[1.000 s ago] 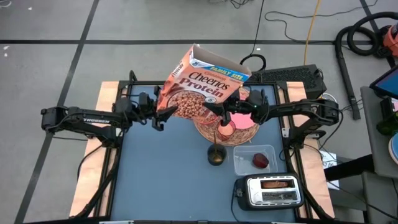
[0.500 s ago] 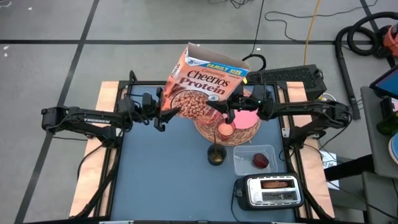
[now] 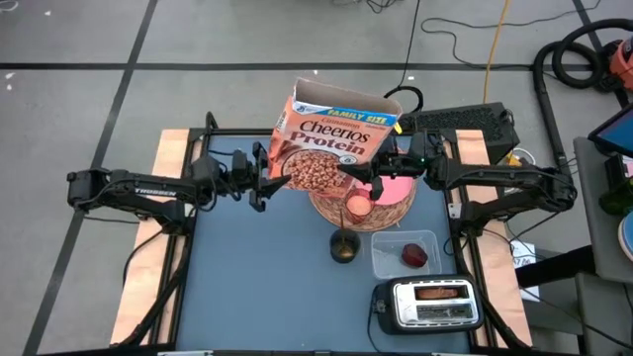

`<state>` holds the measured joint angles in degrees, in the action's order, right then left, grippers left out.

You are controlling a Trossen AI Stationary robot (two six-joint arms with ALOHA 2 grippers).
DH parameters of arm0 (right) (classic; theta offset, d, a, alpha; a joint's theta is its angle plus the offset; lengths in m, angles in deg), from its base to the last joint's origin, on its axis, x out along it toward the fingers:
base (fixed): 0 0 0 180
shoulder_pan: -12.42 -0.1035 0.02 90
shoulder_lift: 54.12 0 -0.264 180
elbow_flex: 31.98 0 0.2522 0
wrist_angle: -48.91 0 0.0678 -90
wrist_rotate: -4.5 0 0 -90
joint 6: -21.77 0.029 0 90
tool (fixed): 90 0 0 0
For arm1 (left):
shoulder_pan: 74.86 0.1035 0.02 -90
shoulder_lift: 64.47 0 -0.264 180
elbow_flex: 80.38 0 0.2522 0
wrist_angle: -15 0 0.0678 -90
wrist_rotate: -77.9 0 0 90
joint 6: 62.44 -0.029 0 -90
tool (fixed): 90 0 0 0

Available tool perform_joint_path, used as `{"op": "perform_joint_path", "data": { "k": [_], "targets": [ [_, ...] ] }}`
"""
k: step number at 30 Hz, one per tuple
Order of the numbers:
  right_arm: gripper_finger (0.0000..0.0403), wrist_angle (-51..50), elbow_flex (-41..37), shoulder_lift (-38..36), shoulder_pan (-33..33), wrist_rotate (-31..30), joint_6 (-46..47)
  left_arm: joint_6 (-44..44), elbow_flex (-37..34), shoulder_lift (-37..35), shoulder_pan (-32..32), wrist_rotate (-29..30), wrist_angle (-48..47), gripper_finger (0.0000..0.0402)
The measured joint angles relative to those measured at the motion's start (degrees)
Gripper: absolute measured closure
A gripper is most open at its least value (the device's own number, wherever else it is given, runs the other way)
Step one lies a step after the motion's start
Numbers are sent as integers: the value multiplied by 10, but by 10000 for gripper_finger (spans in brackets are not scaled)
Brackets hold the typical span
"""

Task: Arrange a breakfast setting
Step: Pour the cereal from the cereal box into the red bowl

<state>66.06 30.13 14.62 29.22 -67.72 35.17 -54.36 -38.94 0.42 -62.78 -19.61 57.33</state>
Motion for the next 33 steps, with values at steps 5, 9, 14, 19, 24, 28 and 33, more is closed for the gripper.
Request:
{"op": "perform_joint_path", "data": {
  "k": [5,9,14,19,24,28,33],
  "targets": [
    [306,-13,0,-1,0,0,-2,1,0,0,0,0,-2,166],
    [306,-22,0,-4,0,3,-4,11,0,-1,-3,0,-30,166],
    [306,-38,-1,-14,0,3,-5,17,1,-1,-3,-6,-52,166],
    [306,-48,-1,-23,0,3,-6,17,2,-1,-6,-18,-56,166],
    [306,-51,-2,-26,0,6,-6,12,2,-2,-6,-23,-89,166],
    [305,-51,-3,-26,0,6,-9,8,2,-3,-6,-25,-118,166],
    [305,-50,-3,-26,0,5,-10,7,2,-4,-6,-27,-133,166]
  ]
}}
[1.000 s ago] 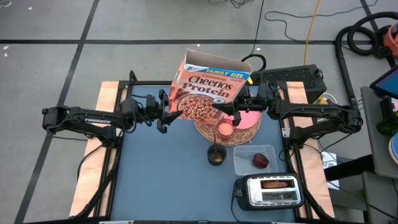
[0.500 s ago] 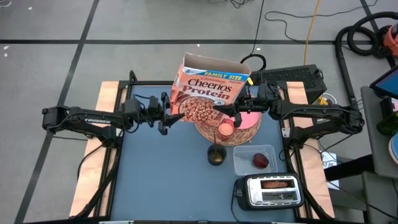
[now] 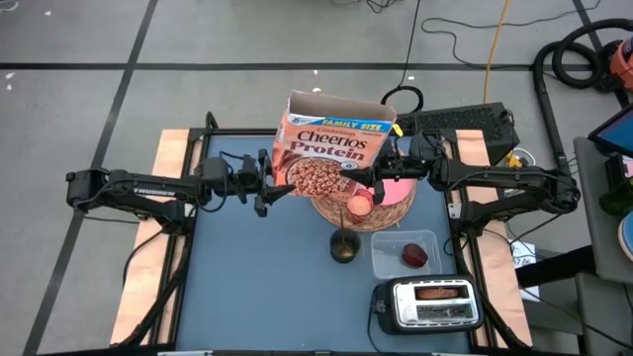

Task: Arrange a breakfast setting
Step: Pour the cereal from the cereal box into the red bowl

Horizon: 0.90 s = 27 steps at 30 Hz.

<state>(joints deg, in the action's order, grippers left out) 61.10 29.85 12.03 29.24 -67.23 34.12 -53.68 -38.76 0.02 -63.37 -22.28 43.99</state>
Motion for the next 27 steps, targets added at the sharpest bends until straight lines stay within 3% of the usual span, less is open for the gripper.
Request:
{"op": "perform_joint_path", "data": {
  "k": [27],
  "targets": [
    [309,-13,0,-13,0,-30,-28,-10,-1,1,0,0,-6,167]
  ]
}}
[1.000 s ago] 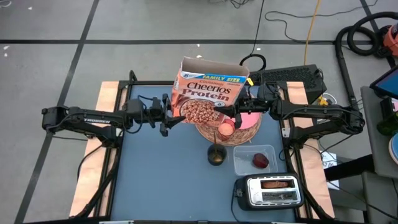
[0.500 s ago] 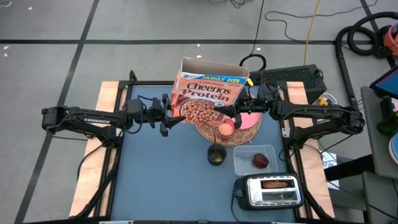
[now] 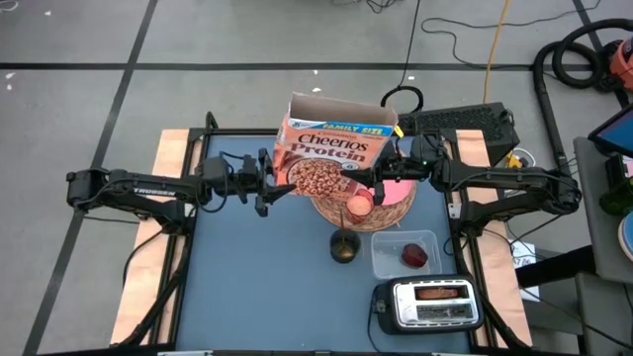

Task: Arrange a breakfast setting
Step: Pour the cereal from the cereal box into the red bowl

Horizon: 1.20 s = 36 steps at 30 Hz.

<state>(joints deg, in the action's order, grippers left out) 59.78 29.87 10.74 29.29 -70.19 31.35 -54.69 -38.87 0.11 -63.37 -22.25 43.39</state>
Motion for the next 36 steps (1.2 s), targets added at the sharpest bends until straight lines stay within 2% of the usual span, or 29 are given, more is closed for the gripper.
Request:
{"op": "perform_joint_path", "data": {
  "k": [15,18,24,27,36],
  "targets": [
    [310,-6,2,1,0,-2,-2,14,-3,1,1,12,43,162],
    [310,-10,2,-1,0,0,-3,11,-5,-1,2,18,44,140],
    [310,-9,2,-5,1,-3,-4,3,-5,-4,2,24,46,65],
    [310,-13,2,-11,1,-5,-4,-3,-5,-7,7,26,46,41],
    [310,-56,2,-37,0,-5,-4,-5,-3,-56,36,27,67,30]
  ]
}}
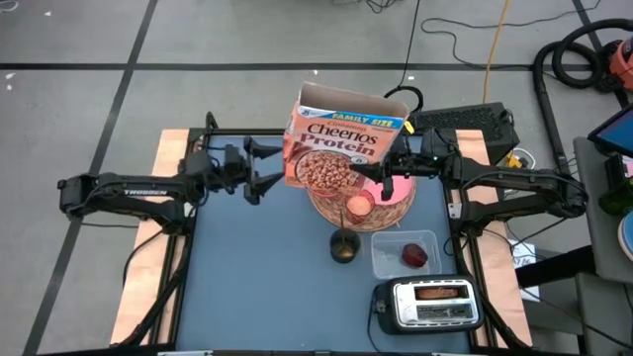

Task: Arrange a breakfast setting
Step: Pour the cereal from the cereal box into the red bowl

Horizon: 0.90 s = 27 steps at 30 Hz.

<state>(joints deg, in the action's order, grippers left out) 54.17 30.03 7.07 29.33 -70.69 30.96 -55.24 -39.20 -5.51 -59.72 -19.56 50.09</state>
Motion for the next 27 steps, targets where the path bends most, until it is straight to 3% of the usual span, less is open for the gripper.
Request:
{"op": "perform_joint_path", "data": {
  "k": [9,17,27],
  "targets": [
    [310,-26,0,7,0,3,1,-4,1,-8,3,0,106,30],
    [310,-9,0,33,-1,7,3,-7,1,-4,2,1,111,30],
    [310,97,0,103,-2,35,21,11,2,19,1,1,106,30]
  ]
}}
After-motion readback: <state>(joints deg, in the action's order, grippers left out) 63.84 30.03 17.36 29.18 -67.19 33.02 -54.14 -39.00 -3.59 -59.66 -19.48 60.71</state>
